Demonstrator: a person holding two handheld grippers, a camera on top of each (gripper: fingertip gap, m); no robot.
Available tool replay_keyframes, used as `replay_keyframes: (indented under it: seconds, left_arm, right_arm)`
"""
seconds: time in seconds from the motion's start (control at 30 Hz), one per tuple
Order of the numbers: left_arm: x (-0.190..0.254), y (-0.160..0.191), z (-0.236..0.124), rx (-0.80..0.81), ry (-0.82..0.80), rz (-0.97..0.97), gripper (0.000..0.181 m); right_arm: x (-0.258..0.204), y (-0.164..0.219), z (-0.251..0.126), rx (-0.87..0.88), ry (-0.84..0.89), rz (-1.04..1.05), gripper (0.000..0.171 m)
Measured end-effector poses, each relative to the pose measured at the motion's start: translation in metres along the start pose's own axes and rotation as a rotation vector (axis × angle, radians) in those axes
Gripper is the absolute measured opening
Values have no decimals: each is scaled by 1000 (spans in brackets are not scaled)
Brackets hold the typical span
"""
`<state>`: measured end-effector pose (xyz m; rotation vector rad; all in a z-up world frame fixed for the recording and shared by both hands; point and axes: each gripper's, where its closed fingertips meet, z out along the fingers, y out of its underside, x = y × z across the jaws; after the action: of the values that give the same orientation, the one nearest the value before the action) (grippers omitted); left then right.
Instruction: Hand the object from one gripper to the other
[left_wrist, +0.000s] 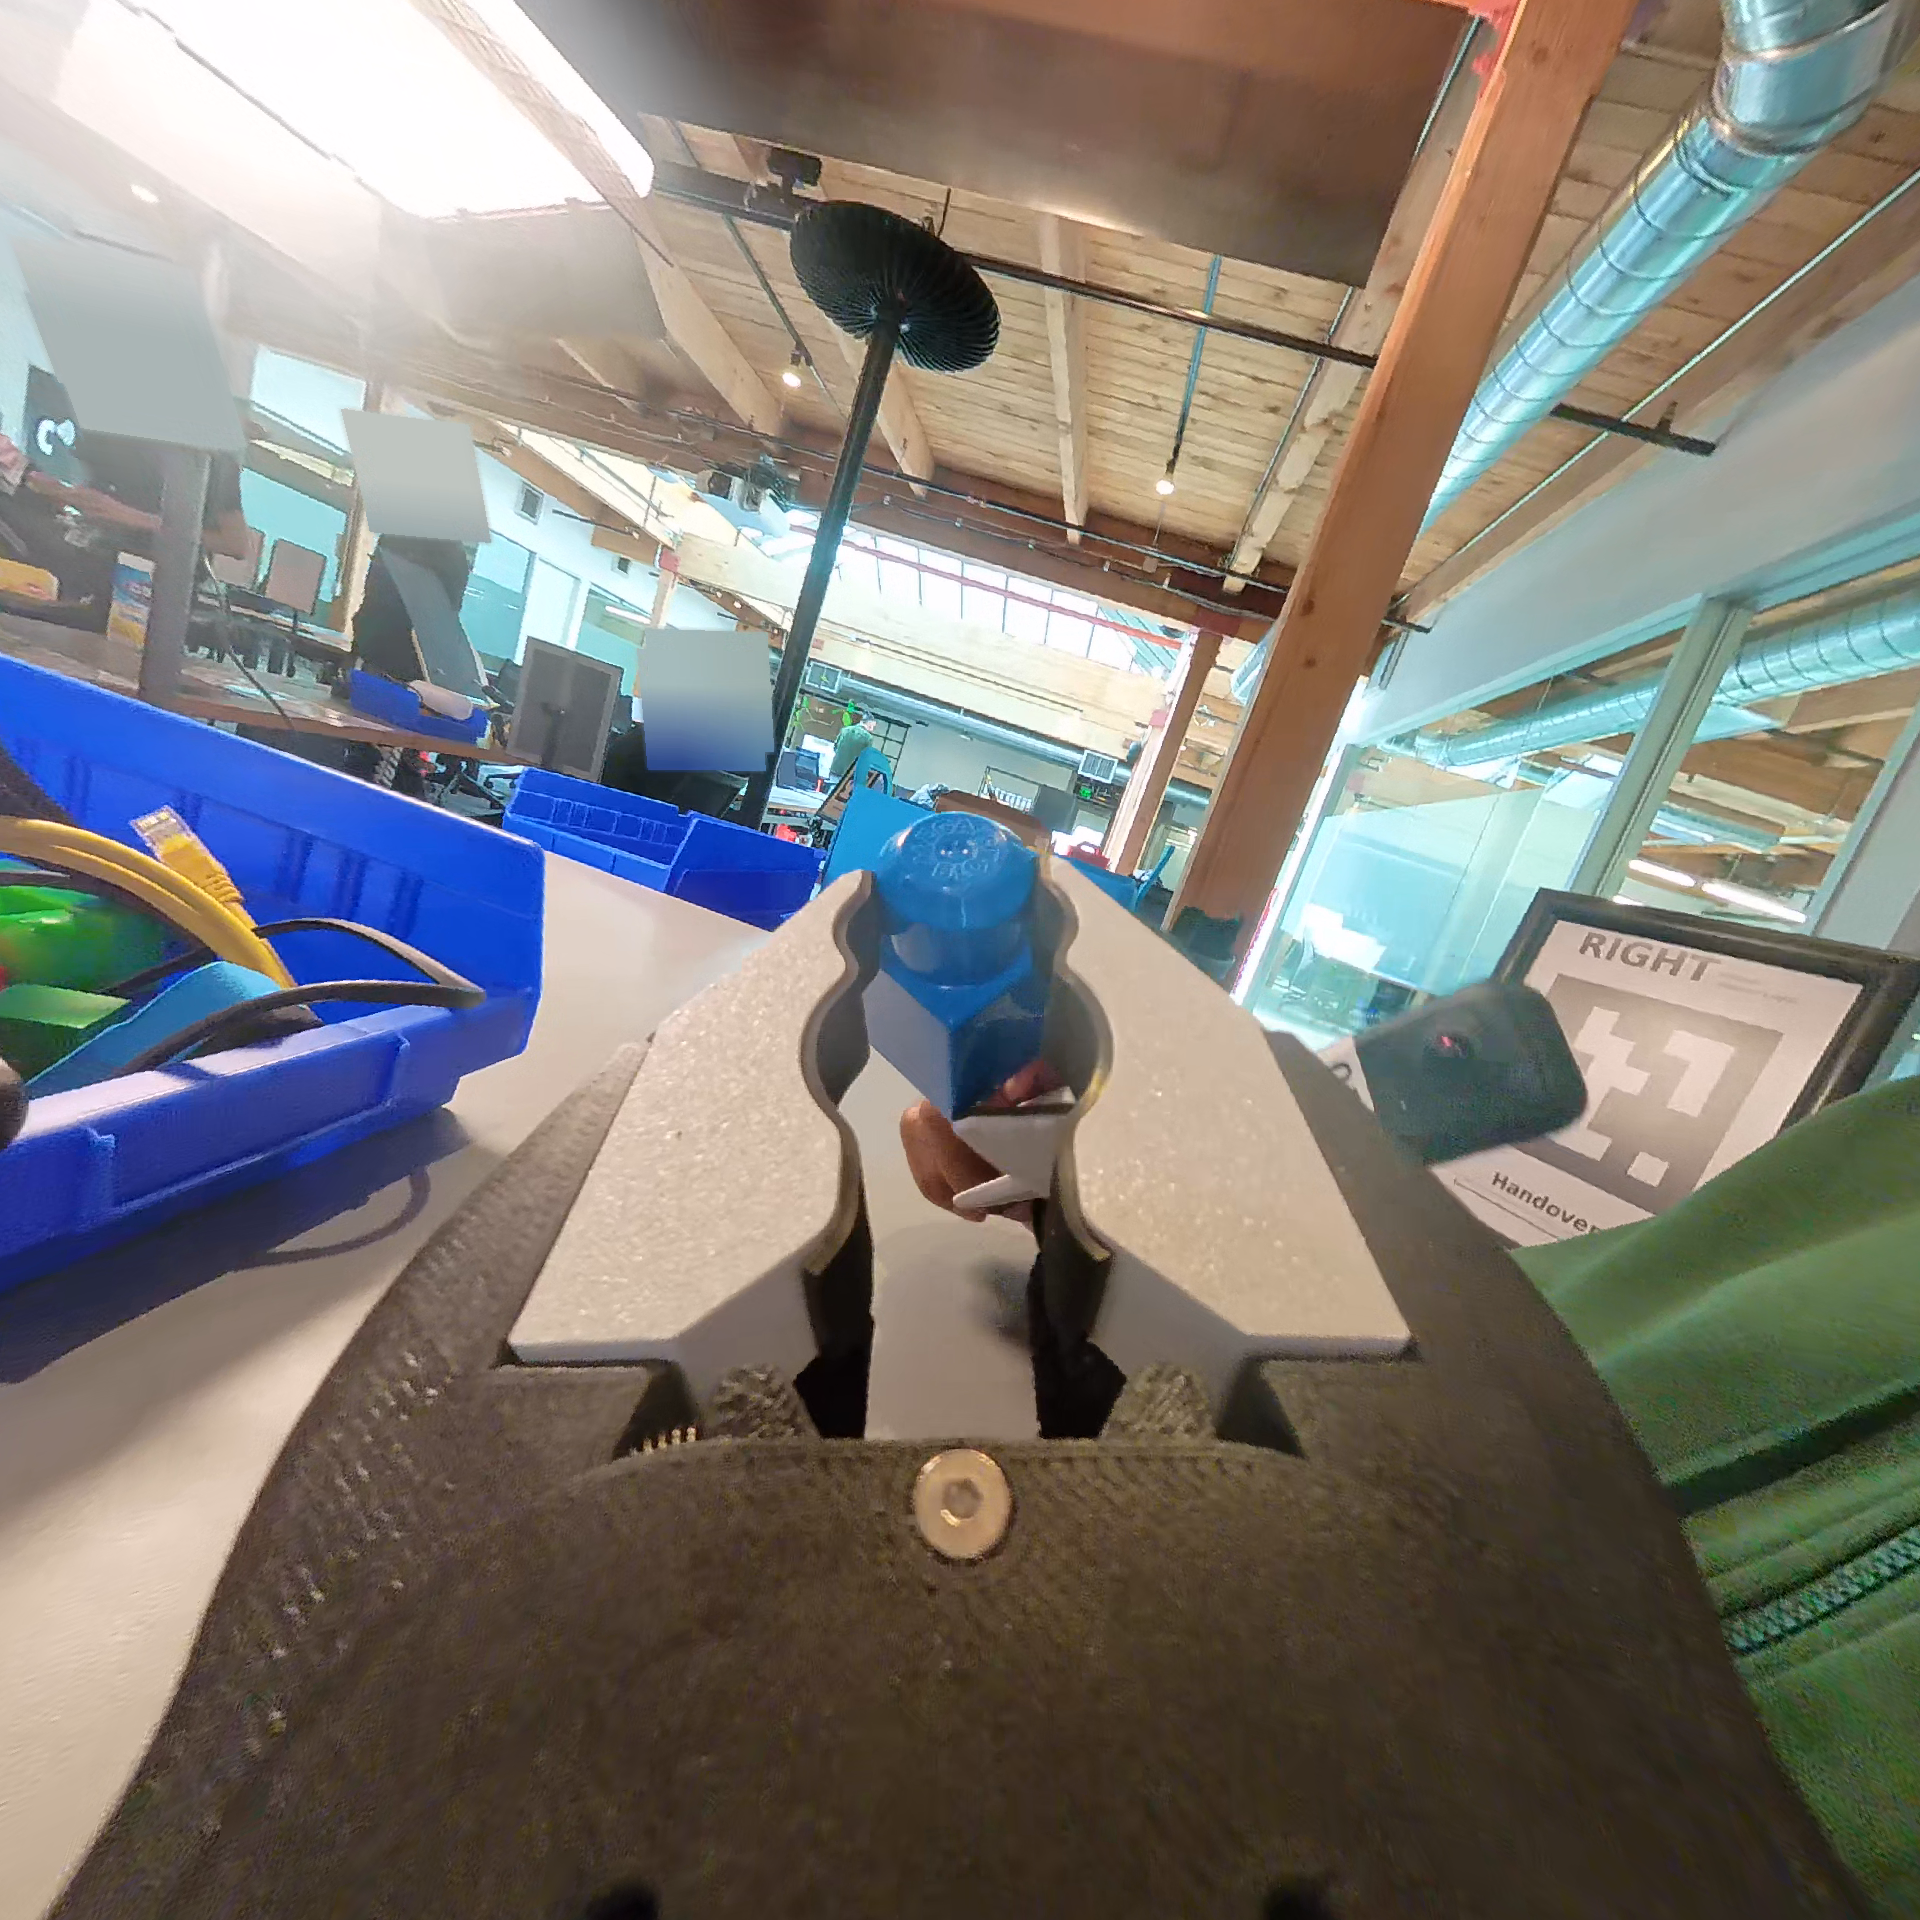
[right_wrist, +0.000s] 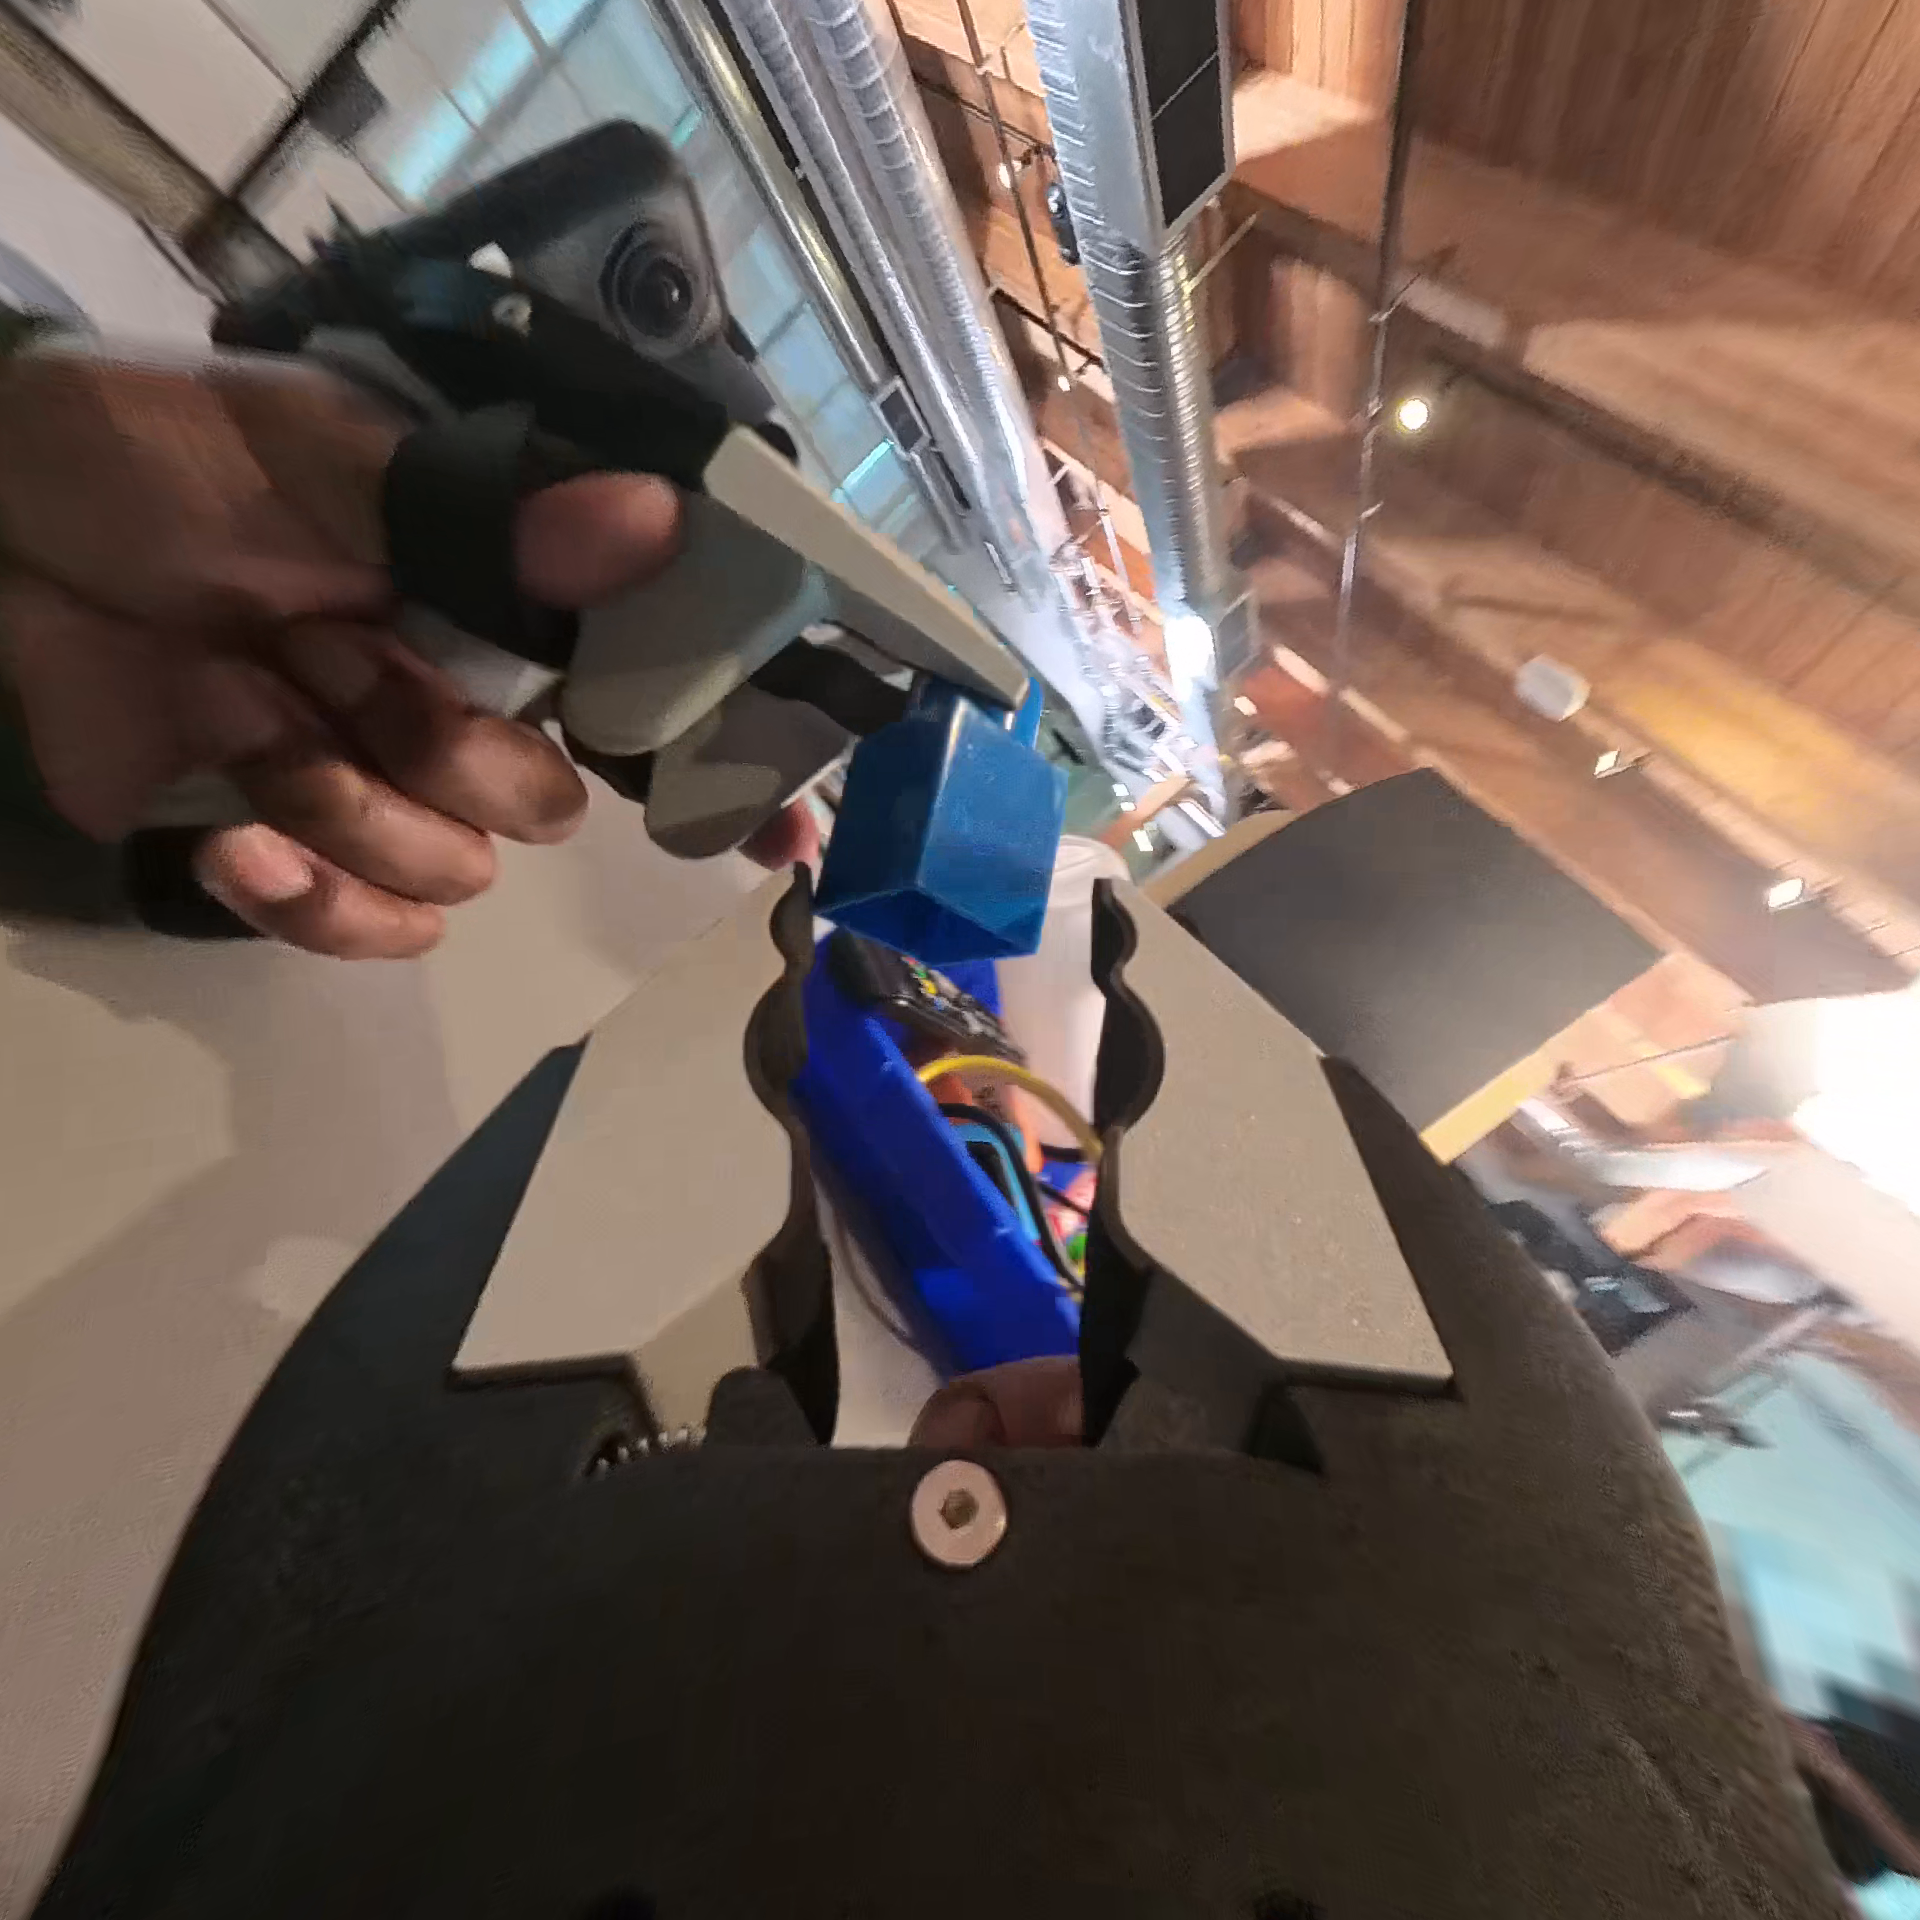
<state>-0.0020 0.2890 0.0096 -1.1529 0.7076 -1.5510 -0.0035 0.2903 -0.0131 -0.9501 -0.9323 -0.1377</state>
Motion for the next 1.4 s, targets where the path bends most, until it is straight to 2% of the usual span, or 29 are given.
replay_keyframes:
  seconds: [0.13, 0.4, 0.47, 0.53, 0.73, 0.9, 1.03, 1.23, 1.33, 1.4]
  left_arm:
    - [1, -7, -3, 42, 25, -46, 30]
    - [1, -7, -3, 53, 76, -165, 29]
    - [1, -4, -2, 36, 81, -188, 29]
    - [-1, -1, -1, 24, 74, -202, 29]
    - [0, -2, -1, 30, 82, -205, 29]
    - [2, -5, -2, 49, 88, -193, 33]
    - [4, -4, -1, 38, 95, -176, 29]
    - [0, -7, -3, 53, 83, -184, 28]
    - [5, -2, -1, 23, 98, -172, 29]
    - [6, -2, 0, 27, 103, -166, 29]
  right_arm:
    - [-5, 1, 3, -39, 61, -225, 61]
    - [-8, -6, 4, -48, 153, -461, 66]
    - [-8, -6, 5, -54, 174, -505, 62]
    - [-6, -4, 6, -74, 195, -530, 47]
    - [-2, -7, 3, -43, 174, -406, 39]
    - [-1, -11, -1, 8, 119, -257, 38]
    - [-1, -11, -2, 21, 82, -162, 39]
    - [5, -12, -3, 15, 140, -235, 46]
    - [1, -11, -2, 4, 135, -262, 37]
    - [2, -13, -3, 17, 124, -220, 36]
